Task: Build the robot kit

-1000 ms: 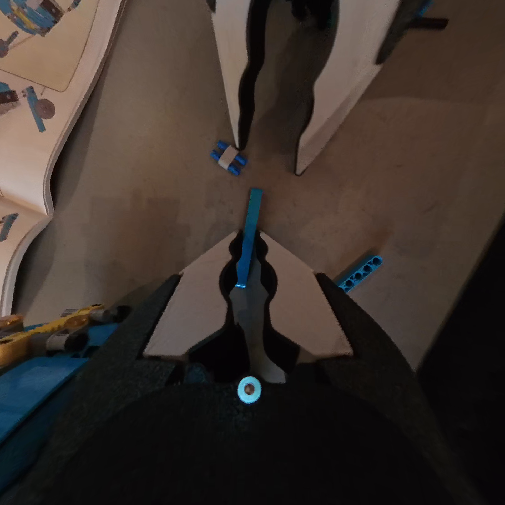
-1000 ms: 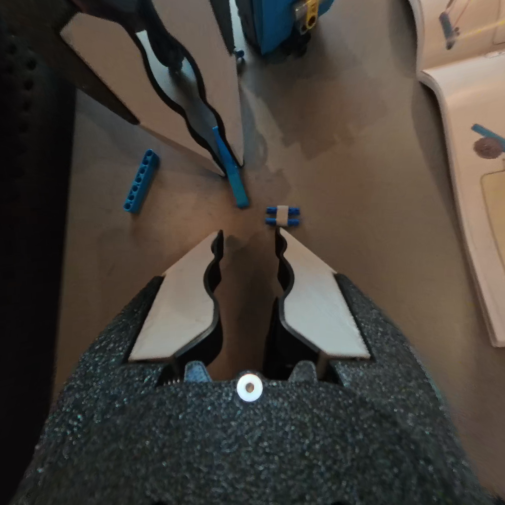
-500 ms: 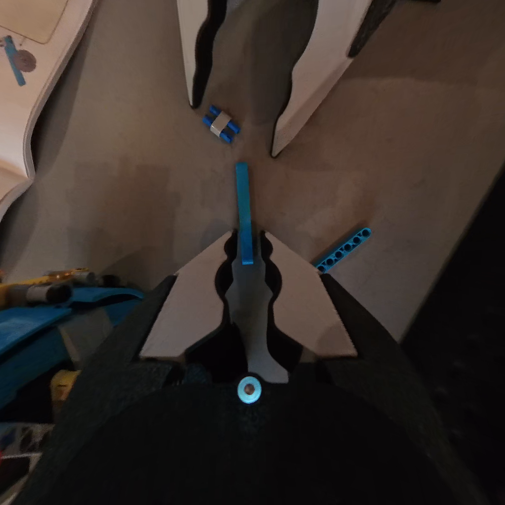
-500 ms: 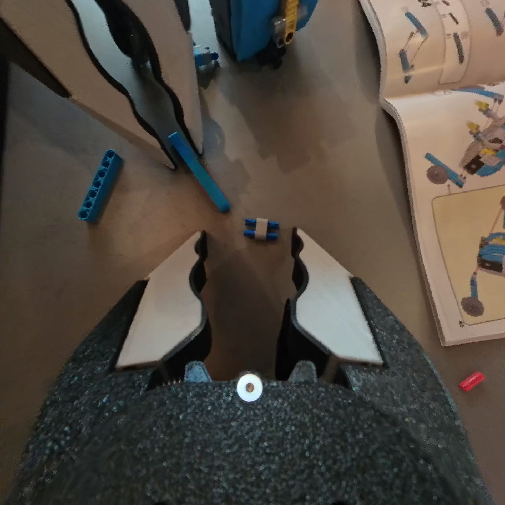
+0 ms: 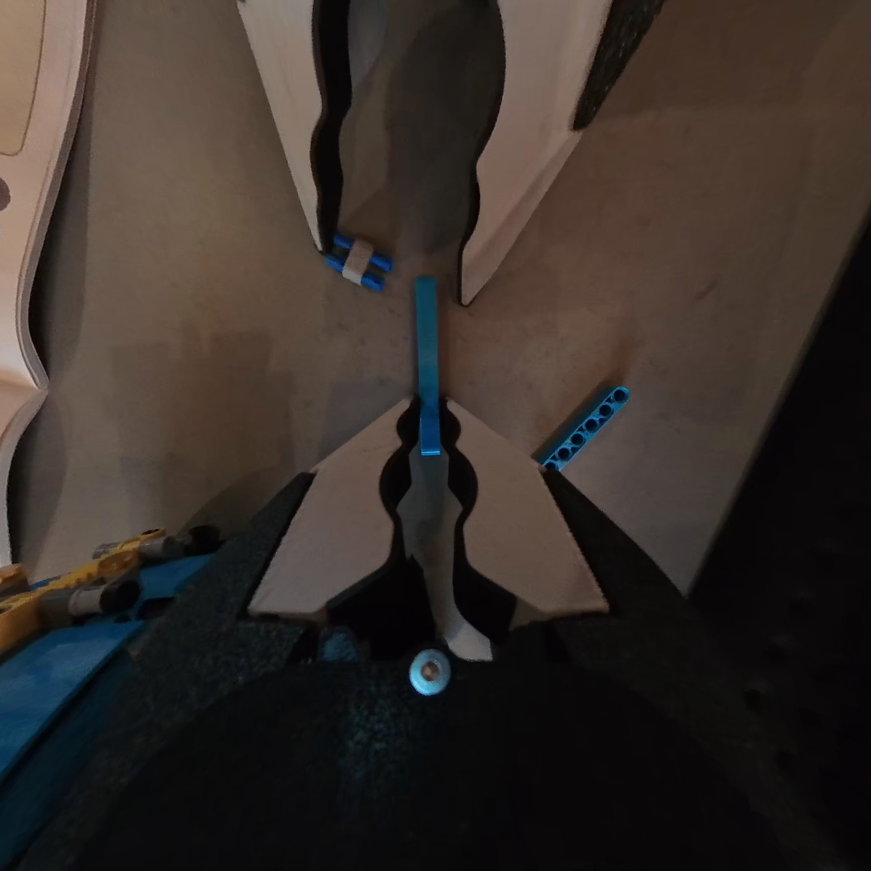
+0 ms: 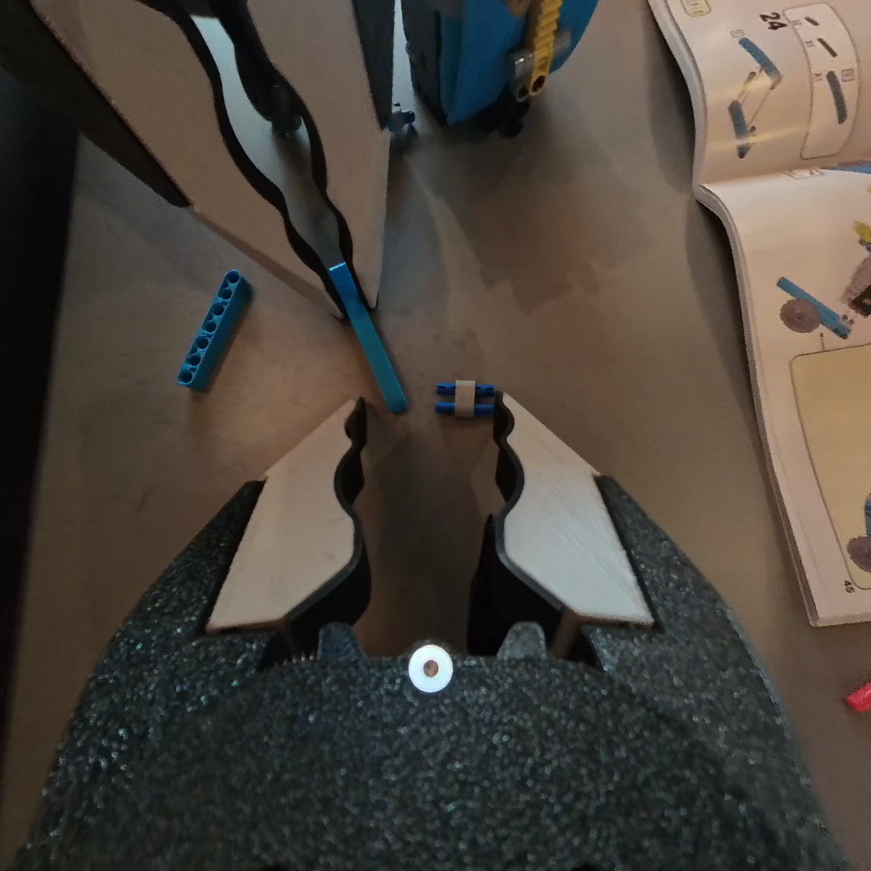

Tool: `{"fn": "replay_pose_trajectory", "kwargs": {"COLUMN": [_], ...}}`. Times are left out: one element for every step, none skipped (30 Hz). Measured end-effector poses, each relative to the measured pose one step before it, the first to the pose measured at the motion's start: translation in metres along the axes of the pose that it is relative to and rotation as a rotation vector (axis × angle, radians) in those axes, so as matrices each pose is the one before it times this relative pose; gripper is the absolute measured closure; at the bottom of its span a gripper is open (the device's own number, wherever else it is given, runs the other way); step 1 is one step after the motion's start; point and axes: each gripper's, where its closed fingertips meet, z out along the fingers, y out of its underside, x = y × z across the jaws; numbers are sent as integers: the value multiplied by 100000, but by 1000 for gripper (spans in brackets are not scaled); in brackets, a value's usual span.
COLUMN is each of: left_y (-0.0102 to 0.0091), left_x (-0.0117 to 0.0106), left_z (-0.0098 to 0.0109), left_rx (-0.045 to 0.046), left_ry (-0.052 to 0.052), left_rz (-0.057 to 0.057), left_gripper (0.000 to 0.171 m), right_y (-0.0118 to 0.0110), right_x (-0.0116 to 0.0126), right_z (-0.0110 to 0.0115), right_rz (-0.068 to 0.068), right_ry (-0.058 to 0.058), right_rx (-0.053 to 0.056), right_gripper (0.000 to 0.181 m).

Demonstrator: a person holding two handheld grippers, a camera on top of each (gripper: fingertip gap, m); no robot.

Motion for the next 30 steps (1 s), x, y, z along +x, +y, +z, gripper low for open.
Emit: {"fn": "replay_pose_trajectory", "kwargs": {"left_y": [23, 28, 31, 77, 77, 58, 54, 29, -1, 0, -8, -1, 3, 1, -1, -3, 0, -13, -19, -7, -4, -2, 0, -6, -16, -5, -1, -6, -6, -16], "left_x": [10, 15, 16, 68, 120, 182, 180, 63, -1, 3, 3, 6, -3, 3, 6, -1, 7, -7, 2, -3, -1, 0, 0, -1, -5, 2, 0, 2, 3, -7], "left_z": [-22, -2, -16, -39, -49, -40, -8, 4, -14, -3, 16, 5, 2, 1, 10, -2, -5, 11, 2, 7, -2, -2, -4, 7, -1, -7, 4, -2, -1, -5], "left_rx": [-92, 129, 116, 62, 115, 390, 489, 555, 412, 121, 4, -61, -64, 77, 297, 459, 518, 509, 454, 370, 287, 211, 169, 134, 118, 145, 150, 98, 13, -116], "left_ry": [-106, 270, 535, 774, 1068, 1436, 1471, 728, 215, 137, -33, -208, -199, -42, 107, 200, 224, 195, 180, 154, 111, 114, 195, 306, 393, 414, 366, 344, 352, 317], "left_rz": [420, -289, -532, -140, 300, 171, -237, -188, -126, -259, -66, 381, 409, 138, -37, -161, -278, -487, -702, -579, -240, -3, -29, -262, -420, -337, -101, 89, 151, 338], "left_gripper": [164, 164, 164, 164, 164, 164, 164, 164, 164, 164, 164, 164, 164, 164, 164, 164, 164, 164, 164, 164, 164, 164, 164, 164, 164, 164, 164, 164, 164, 164], "right_y": [-18, -82, -66, -1, 40, 49, 28, 97, 257, 270, 204, 121, 119, 203, 115, -41, -136, -181, -154, -93, -46, -104, -273, -154, -34, 69, 24, -101, -30, -59], "right_x": [-194, -221, -128, -40, -31, 10, 56, 69, 230, 399, 295, 199, 170, 60, 6, -105, -204, -254, -215, -195, -130, -75, -109, -45, 10, -48, -46, -81, -200, -159], "right_z": [11, 46, 67, 5, -45, -113, -186, -289, -419, -548, -571, -491, -353, -183, -10, 132, 264, 348, 407, 425, 405, 268, 19, 15, 37, 89, 75, 17, 92, 165], "right_rz": [-294, 29, 41, -421, -135, 373, 606, 579, 568, 1012, 1769, 1986, 1759, 1265, 650, 170, -132, -274, -436, -667, -587, -226, -422, 458, 718, 623, 187, -491, -493, -528], "right_ry": [-932, -1151, -627, -240, -408, -395, -166, -53, 905, 1653, 560, -199, -301, -711, -629, -926, -1339, -1376, -1095, -999, -684, -572, -1112, -1317, -1087, -1389, -942, -628, -1105, -651], "right_rx": [198, 554, 414, 0, -124, 47, 368, 77, -784, -545, 137, 848, 717, -124, 22, 588, 587, 391, 77, -166, -221, 111, 1093, 516, -55, -595, -412, 282, -288, -375], "right_gripper": [127, 129, 128, 128, 128, 128, 128, 127, 127, 127, 127, 128, 129, 129, 129, 129, 128, 127, 126, 125, 124, 124, 125, 125, 126, 126, 126, 128, 131, 132]}}
